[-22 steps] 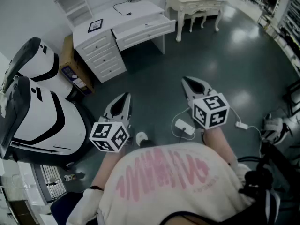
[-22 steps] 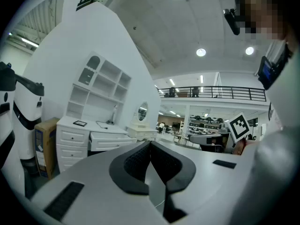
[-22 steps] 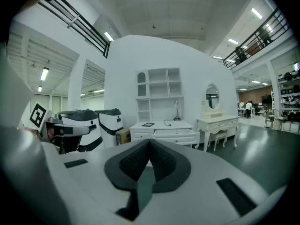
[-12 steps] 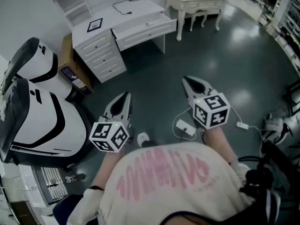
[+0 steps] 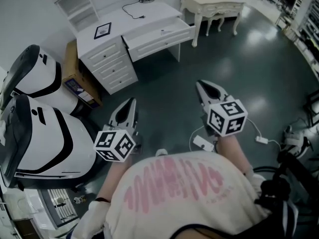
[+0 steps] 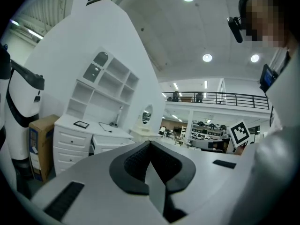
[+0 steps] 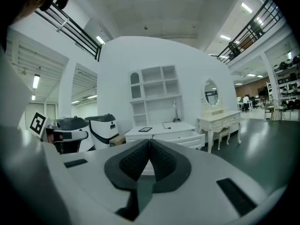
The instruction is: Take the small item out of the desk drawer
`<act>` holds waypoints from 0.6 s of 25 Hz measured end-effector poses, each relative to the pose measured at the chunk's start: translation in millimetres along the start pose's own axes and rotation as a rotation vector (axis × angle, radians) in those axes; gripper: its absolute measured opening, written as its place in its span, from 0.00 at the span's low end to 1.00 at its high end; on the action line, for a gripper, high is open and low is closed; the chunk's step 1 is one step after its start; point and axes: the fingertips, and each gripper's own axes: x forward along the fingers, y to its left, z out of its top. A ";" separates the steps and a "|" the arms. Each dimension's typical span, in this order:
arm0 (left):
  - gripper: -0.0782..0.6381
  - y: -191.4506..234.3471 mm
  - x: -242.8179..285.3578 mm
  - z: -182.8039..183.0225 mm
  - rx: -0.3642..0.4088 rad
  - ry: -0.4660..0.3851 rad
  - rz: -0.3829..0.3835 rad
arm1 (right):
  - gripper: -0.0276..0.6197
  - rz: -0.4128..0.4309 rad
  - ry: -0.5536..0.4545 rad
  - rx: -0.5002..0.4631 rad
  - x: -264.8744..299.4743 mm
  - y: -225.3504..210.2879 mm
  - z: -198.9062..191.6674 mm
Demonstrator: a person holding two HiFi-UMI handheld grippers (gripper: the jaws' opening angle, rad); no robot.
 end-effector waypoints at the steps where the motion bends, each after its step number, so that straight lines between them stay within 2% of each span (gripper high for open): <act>1: 0.15 10.2 8.2 8.3 0.002 -0.005 -0.003 | 0.07 -0.007 -0.005 -0.002 11.2 -0.8 6.2; 4: 0.15 36.5 33.5 34.2 0.003 -0.009 -0.031 | 0.07 -0.034 -0.026 0.006 43.5 -5.5 27.3; 8: 0.15 50.9 60.8 53.8 0.009 0.018 -0.153 | 0.07 -0.055 -0.045 0.029 78.4 -6.1 43.7; 12: 0.15 72.7 85.5 49.0 0.045 0.053 -0.157 | 0.07 -0.086 0.004 0.009 104.6 -9.7 32.8; 15: 0.15 84.5 106.6 37.8 0.030 0.075 -0.168 | 0.07 -0.112 0.041 0.030 119.9 -24.5 21.0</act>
